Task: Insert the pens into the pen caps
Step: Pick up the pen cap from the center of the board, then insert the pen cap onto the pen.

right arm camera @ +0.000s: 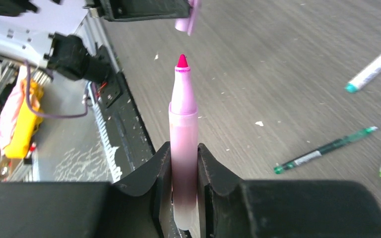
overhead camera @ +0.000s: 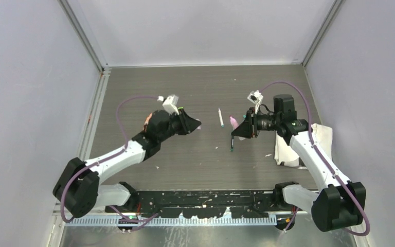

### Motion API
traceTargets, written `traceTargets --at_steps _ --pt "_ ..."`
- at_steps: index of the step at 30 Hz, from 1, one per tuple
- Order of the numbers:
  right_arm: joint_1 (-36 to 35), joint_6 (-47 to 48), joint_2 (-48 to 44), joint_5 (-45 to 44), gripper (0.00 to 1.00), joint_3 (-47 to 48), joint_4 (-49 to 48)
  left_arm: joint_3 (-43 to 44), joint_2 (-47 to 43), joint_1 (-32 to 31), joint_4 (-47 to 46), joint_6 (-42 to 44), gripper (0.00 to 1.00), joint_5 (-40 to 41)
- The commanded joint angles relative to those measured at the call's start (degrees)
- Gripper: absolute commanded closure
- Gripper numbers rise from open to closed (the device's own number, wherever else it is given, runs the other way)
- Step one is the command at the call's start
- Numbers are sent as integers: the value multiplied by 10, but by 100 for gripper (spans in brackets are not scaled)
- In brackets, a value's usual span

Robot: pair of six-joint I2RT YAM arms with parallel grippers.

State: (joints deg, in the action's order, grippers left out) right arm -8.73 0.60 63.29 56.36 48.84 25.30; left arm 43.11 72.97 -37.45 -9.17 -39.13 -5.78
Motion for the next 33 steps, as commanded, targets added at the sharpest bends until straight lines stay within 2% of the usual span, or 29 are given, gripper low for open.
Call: traceTargets --at_steps 1,3,5,6,8,12,15,20,25,33 --pt "-24 39 -18 71 99 -13 -49 -135 -22 -18 -384 -190 99 -20" --pt "-37 41 -13 69 99 -15 -48 -161 -26 -37 -440 -224 99 29" --pt "-51 42 -12 52 99 -13 -48 -159 -32 -65 -422 -253 99 95" --pt "-57 46 -11 40 99 -10 -44 -145 -35 -77 -387 -267 99 118" --pt "-68 69 -7 16 99 1 -15 -97 -45 -104 -258 -286 99 163" --pt "-84 74 0 -10 99 10 -1 5 -54 -161 -13 -311 99 302" --pt "-97 71 3 -30 99 8 -3 38 -46 -180 65 -350 99 369" --pt "-108 37 9 -57 99 0 -31 68 -15 -201 80 -372 99 400" --pt "-111 10 11 -46 99 -6 -50 99 19 -212 80 -368 99 408" --pt "-132 2 45 -46 99 -5 -54 86 32 -217 45 -382 99 436"
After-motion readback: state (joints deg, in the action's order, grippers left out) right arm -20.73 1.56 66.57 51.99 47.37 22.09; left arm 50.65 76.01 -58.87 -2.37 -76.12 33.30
